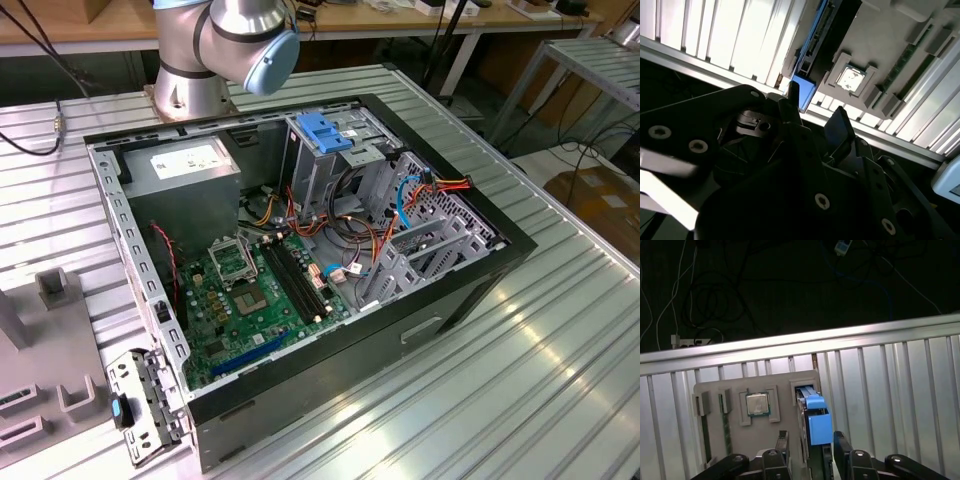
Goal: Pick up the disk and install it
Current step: 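Pick up the disk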
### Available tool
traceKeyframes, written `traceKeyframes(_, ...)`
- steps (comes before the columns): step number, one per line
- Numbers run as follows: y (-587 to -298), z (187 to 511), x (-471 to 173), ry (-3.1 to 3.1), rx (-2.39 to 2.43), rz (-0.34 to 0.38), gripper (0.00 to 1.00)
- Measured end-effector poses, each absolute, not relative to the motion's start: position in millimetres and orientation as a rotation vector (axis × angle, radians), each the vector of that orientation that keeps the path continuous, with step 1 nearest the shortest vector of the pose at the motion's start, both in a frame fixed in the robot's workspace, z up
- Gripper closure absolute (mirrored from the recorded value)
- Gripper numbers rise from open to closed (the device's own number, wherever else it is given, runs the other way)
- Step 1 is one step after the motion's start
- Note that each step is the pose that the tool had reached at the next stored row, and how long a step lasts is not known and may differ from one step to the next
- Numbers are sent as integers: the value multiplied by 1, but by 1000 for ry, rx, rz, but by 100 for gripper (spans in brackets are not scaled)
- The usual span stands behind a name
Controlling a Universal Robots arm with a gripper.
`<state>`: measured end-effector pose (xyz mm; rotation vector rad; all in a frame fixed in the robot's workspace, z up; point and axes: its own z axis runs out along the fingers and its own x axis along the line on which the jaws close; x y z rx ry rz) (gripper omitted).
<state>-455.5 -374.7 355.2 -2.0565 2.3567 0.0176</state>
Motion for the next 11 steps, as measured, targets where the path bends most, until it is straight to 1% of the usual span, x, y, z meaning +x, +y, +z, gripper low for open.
traceKeyframes(4,-375,354,-456,2357,-2057,18,50)
traceKeyframes(5,-375,354,-456,2357,-2056,18,44)
traceKeyframes(11,-369,352,-456,2357,-2057,17,44)
